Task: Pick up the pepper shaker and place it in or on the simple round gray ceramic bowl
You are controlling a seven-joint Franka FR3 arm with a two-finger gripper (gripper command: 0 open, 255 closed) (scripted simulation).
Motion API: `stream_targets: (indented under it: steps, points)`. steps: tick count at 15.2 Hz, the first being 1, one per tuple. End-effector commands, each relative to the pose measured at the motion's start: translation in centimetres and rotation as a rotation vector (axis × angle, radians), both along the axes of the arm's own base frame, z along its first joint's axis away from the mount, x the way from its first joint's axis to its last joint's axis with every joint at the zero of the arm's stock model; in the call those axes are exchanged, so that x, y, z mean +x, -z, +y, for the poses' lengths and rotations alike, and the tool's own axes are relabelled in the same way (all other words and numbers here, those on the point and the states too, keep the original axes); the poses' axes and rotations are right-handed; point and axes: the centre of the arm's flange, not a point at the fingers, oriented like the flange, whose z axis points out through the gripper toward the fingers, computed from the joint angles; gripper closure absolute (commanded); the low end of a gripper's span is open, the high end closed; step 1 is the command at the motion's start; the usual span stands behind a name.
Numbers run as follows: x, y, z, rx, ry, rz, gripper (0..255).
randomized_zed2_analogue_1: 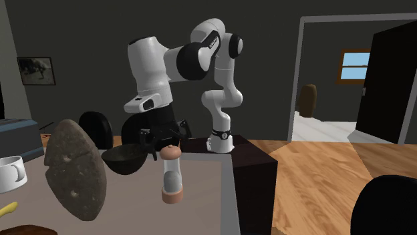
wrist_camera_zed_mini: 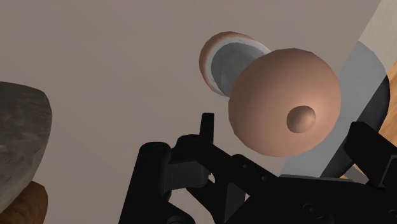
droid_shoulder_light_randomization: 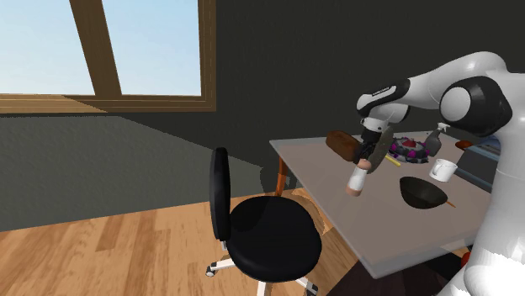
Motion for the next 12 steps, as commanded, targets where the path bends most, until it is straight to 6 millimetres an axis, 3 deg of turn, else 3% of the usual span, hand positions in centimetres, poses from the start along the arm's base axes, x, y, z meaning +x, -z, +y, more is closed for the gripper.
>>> stream_targets:
  steps: [1, 6, 7, 12]
  points:
    - [0.04, 0.16, -0.02, 0.0, 0.0, 0.0, 0]
    - [0.03, 0.15, -0.02, 0.0, 0.0, 0.0, 0]
    - [0.03, 0.15, -0.02, 0.0, 0.0, 0.0, 255]
    - [0.04, 0.17, -0.04, 0.0, 0.0, 0.0, 255]
